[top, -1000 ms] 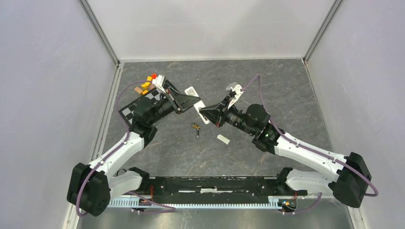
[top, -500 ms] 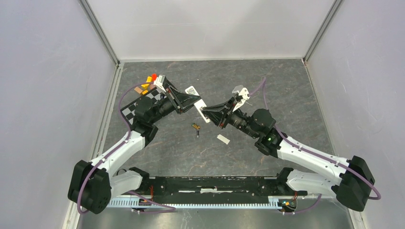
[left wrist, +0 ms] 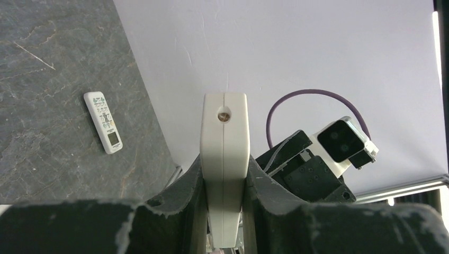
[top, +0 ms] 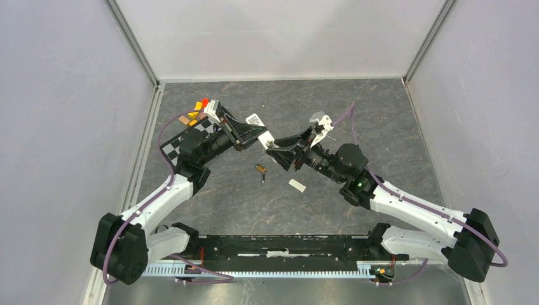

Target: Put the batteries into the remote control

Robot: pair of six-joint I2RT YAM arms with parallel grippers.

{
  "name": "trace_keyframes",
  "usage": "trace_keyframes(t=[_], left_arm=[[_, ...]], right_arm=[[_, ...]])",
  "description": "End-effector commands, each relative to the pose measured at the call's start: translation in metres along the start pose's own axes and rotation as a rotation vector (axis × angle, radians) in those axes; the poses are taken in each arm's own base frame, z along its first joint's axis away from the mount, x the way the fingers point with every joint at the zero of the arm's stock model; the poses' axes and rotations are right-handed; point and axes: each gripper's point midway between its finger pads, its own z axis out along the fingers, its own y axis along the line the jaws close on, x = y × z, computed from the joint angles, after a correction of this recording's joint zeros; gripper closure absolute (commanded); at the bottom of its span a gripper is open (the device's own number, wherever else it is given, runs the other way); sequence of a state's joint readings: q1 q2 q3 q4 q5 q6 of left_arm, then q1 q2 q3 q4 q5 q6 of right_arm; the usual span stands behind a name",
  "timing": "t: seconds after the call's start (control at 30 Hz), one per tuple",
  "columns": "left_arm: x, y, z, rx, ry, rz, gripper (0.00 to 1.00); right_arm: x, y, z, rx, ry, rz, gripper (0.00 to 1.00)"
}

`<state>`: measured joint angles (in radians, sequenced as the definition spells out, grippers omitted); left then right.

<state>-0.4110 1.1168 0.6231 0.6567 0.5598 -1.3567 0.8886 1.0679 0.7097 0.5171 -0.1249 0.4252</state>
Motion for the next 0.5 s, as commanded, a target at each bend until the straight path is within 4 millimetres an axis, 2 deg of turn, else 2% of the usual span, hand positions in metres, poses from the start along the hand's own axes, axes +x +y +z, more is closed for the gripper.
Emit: trace_keyframes(t=[0.0, 0.1, 0.27, 0.37, 0.4, 0.47], left_arm=[[-0.013, -0.043, 0.001, 0.133, -0.051, 0.065, 0.98], [-0.021, -0.049, 0.006, 0.150, -0.080, 0.102, 0.98], [-0.027, -0.057, 0.011, 0.167, -0.091, 0.148, 0.98], [-0.031, -0.062, 0.011, 0.182, -0.108, 0.157, 0.98], [-0.032, -0.064, 0.012, 0.188, -0.112, 0.157, 0.98], [-0.034, -0.069, 0.013, 0.198, -0.118, 0.162, 0.98]], right_arm=[[-0.011, 0.002, -0.001, 0.032, 0.015, 0.074, 0.37], [-0.026, 0.004, -0.003, 0.052, -0.023, 0.122, 0.26], [-0.050, -0.005, -0.013, 0.137, -0.113, 0.181, 0.14], [-0.052, -0.028, -0.029, 0.292, -0.181, 0.366, 0.02], [-0.049, -0.033, -0.035, 0.313, -0.223, 0.460, 0.02], [-0.051, -0.030, -0.043, 0.258, -0.320, 0.589, 0.02]])
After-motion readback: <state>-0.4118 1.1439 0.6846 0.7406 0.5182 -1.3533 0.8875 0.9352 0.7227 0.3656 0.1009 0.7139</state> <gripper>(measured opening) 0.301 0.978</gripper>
